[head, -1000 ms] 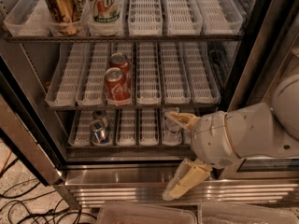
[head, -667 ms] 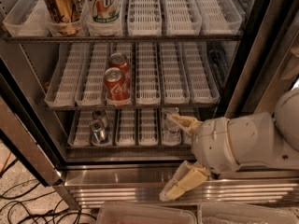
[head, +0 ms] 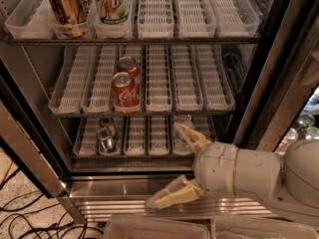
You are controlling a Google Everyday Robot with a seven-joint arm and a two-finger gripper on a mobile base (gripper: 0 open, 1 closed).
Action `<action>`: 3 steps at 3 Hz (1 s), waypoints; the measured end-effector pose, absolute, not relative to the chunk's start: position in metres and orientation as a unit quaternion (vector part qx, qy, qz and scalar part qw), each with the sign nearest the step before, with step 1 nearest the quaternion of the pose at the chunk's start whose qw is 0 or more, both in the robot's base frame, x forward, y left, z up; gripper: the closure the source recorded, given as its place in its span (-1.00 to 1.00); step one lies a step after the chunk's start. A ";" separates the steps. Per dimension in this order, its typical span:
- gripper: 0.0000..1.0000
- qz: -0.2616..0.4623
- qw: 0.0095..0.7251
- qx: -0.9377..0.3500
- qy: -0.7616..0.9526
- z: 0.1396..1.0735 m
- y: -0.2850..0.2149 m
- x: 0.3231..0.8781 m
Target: Pick 7up can from top shelf of fridge
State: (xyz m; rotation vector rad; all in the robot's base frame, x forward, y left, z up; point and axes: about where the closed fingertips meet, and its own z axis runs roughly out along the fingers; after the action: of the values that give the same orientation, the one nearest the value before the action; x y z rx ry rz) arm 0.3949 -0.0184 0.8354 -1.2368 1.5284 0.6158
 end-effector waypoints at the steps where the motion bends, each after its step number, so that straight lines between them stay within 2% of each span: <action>1: -1.00 0.252 0.568 -0.493 0.609 0.861 -0.005 0.400; 3: -1.00 0.229 0.613 -0.481 0.583 0.916 0.004 0.414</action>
Offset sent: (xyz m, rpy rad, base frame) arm 0.0158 0.0221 0.0855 0.2048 -0.2256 -0.0694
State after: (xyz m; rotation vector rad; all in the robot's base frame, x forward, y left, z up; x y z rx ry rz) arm 0.4141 0.0039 0.9158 -1.1081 1.3449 0.5281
